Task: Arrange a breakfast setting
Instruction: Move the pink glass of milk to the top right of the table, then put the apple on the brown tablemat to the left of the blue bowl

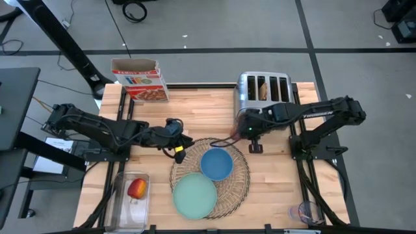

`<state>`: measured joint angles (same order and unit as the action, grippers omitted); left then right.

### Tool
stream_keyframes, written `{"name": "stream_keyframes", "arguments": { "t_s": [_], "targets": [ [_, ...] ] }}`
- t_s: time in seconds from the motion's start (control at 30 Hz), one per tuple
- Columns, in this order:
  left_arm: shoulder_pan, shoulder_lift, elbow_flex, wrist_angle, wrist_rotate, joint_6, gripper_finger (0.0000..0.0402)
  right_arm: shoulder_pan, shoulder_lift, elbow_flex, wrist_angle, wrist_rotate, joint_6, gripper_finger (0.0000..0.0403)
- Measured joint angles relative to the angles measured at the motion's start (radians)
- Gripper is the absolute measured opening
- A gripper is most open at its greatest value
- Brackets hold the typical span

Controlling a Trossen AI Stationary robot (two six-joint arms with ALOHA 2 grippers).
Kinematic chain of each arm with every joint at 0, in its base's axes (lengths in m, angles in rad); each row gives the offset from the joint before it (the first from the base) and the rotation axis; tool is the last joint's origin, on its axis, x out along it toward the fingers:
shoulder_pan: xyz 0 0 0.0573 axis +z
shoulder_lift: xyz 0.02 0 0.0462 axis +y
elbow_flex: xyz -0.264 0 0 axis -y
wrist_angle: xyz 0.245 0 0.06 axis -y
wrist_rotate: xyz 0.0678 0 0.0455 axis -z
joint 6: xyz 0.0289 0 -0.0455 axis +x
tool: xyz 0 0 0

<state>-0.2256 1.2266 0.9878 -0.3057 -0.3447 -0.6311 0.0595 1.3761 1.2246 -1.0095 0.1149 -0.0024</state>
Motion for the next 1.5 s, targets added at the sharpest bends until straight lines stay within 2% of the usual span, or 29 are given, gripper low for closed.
{"name": "stream_keyframes", "arguments": {
  "t_s": [0.23,0.47,0.67,0.83,1.03,1.3,1.5],
  "targets": [
    [0.000,0.000,0.000,-0.003,0.000,-0.006,0.0089,-0.005,0.093,-0.003,0.023,-0.004,-0.135,0.0012],
    [-0.004,-0.027,-0.001,-0.021,0.007,-0.022,0.0089,-0.005,0.157,0.000,0.027,0.011,-0.177,0.0015],
    [-0.008,-0.051,0.001,-0.017,0.007,-0.037,0.0089,-0.007,0.165,-0.003,0.045,0.028,-0.178,0.0048],
    [-0.012,-0.066,0.002,-0.022,0.008,-0.038,0.0089,-0.006,0.152,-0.003,0.044,0.091,-0.164,0.0065],
    [-0.013,-0.076,0.001,-0.045,0.011,-0.038,0.0089,0.001,0.109,0.041,0.046,0.094,-0.145,0.0100],
    [-0.014,-0.084,0.000,-0.052,0.141,-0.054,0.0089,0.041,0.053,0.134,0.056,0.130,-0.051,0.0158],
    [-0.063,-0.101,0.001,0.042,0.279,-0.157,0.0089,0.086,0.017,0.150,0.082,0.133,0.043,0.0169]
  ]
}}
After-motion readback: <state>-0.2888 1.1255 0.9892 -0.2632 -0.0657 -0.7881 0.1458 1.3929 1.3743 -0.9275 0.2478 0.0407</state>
